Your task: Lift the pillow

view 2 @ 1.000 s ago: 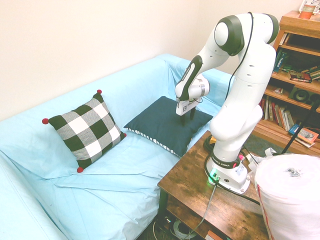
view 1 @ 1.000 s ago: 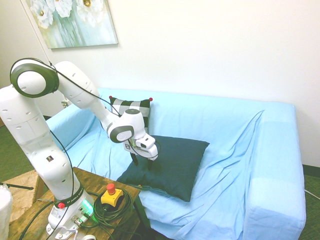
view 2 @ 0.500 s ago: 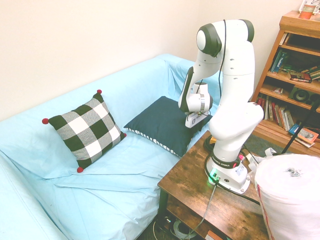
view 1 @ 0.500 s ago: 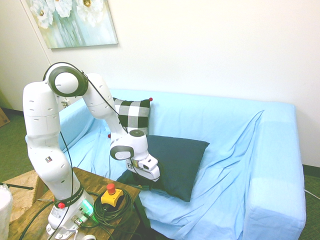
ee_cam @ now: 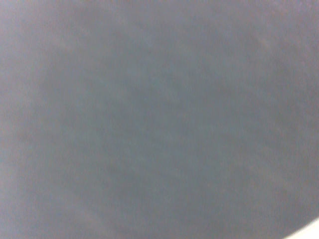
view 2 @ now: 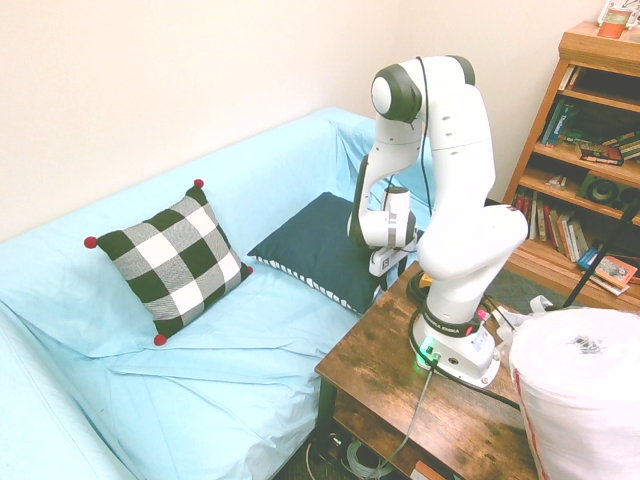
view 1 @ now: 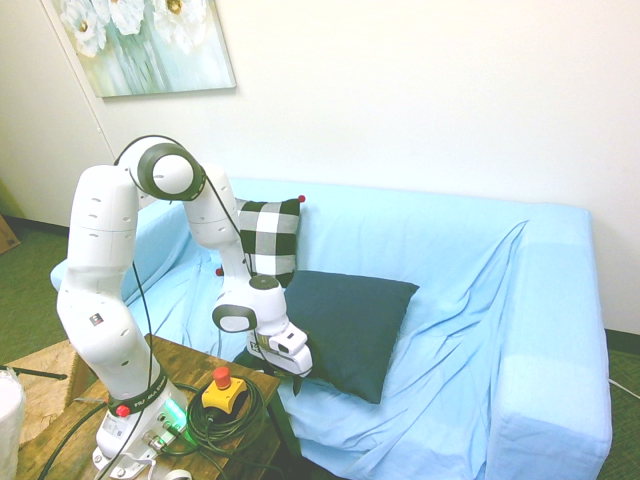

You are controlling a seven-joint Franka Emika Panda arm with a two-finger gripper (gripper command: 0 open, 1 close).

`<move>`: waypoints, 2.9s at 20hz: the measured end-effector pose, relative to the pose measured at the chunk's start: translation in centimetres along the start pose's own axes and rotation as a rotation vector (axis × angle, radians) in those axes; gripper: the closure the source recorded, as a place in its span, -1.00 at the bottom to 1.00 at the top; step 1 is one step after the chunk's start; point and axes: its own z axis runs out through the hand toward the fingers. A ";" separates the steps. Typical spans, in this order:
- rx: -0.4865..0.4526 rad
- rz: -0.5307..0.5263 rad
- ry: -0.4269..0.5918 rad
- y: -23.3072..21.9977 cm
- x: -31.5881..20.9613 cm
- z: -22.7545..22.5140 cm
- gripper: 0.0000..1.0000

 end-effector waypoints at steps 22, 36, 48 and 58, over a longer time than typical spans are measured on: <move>0.058 0.072 0.166 -4.0 7.2 -5.5 -1.00; 0.215 0.029 0.244 -14.0 17.6 -21.5 -1.00; 0.303 0.000 0.340 -25.8 23.1 -32.1 -1.00; 0.329 -0.026 0.366 -34.6 26.5 -36.6 -1.00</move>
